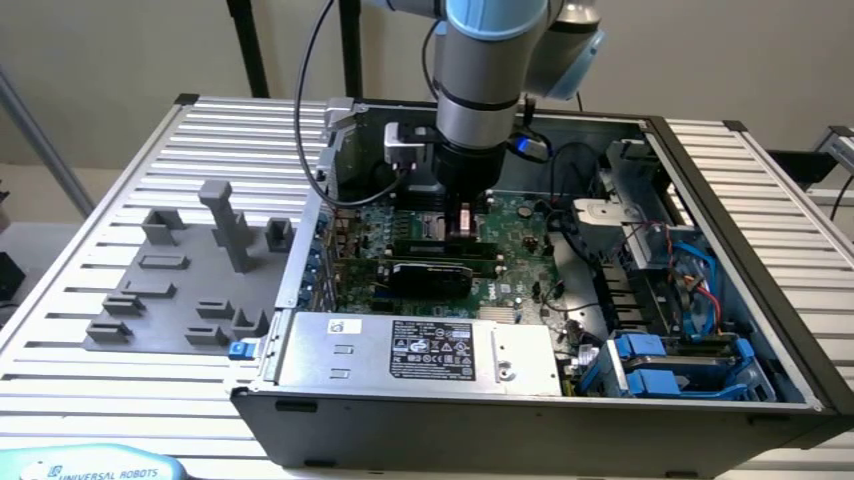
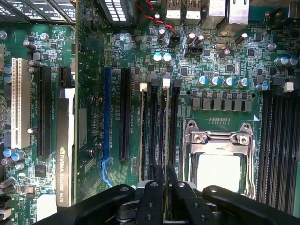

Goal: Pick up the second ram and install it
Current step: 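Insert the second ram into the second slot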

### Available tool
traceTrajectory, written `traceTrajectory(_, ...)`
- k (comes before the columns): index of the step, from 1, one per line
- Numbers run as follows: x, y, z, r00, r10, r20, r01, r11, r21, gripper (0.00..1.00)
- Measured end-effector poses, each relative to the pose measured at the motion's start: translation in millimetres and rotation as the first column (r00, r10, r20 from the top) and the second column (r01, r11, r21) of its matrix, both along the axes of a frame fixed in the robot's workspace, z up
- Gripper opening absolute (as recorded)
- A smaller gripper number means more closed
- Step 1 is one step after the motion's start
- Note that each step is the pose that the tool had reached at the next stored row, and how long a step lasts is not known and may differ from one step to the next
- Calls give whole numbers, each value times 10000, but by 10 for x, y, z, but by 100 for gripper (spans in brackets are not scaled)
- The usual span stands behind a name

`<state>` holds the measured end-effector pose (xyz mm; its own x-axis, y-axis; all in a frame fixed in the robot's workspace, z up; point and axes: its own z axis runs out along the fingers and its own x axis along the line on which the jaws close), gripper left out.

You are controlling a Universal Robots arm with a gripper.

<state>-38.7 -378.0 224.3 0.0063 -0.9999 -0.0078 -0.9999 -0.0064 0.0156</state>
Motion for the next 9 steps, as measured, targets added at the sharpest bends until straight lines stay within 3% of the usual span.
traceTrajectory(9, 0, 0, -27, 10000, -46, 0, 46, 10000, 0, 14)
